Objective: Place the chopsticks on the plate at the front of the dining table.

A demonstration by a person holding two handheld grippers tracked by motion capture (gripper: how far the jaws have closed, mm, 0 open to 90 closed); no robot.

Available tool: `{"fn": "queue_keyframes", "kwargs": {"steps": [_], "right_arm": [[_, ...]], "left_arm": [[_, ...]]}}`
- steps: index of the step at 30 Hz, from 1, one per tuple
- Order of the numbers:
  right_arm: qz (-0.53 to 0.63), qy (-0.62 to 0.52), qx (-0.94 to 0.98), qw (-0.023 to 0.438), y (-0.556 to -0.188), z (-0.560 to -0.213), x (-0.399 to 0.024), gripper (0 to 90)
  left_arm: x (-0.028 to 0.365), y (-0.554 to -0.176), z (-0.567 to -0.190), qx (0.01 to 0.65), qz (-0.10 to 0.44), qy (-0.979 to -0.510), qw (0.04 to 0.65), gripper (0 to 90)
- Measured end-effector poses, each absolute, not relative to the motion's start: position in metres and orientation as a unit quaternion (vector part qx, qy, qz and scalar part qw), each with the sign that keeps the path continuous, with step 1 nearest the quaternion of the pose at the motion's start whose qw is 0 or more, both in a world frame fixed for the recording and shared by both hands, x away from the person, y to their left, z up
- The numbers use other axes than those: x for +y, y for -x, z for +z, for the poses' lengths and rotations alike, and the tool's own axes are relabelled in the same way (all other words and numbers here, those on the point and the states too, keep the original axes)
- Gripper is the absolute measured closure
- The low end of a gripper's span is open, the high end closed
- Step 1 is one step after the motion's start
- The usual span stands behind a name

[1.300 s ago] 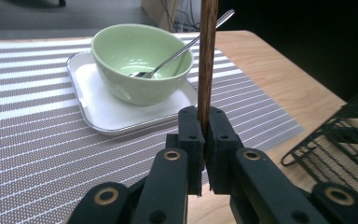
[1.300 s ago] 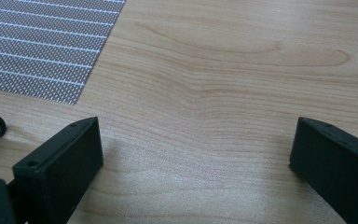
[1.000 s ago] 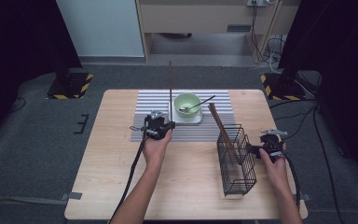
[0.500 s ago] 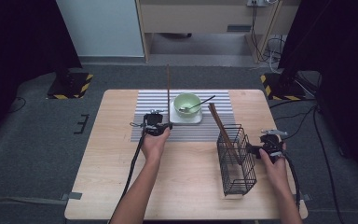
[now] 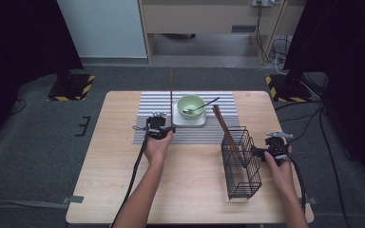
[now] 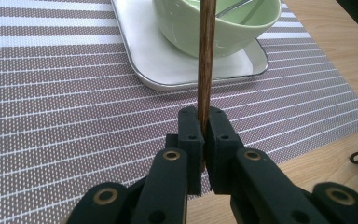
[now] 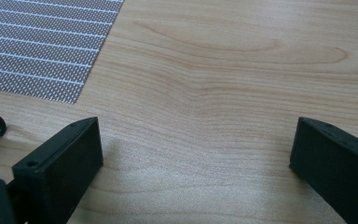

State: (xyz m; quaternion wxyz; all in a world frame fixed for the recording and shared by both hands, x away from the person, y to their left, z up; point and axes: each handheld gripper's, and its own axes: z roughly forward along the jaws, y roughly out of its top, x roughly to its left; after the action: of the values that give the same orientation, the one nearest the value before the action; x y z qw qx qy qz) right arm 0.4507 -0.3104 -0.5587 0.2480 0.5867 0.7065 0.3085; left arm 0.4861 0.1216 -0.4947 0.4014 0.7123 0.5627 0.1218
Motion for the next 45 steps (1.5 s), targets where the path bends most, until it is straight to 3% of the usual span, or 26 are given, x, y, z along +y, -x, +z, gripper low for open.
{"fn": "queue_keyframes", "kwargs": {"steps": [24, 45], "right_arm": [[0.309, -0.586, 0.707, 0.248, -0.451, -0.559, -0.31, 2.4], [0.309, -0.586, 0.707, 0.248, -0.45, -0.559, -0.31, 2.4]], "left_arm": [[0.099, -0.477, -0.502, 0.591, 0.224, -0.686, 0.36, 85.7], [0.094, -0.478, -0.509, 0.593, 0.21, -0.686, 0.366, 85.5]]}}
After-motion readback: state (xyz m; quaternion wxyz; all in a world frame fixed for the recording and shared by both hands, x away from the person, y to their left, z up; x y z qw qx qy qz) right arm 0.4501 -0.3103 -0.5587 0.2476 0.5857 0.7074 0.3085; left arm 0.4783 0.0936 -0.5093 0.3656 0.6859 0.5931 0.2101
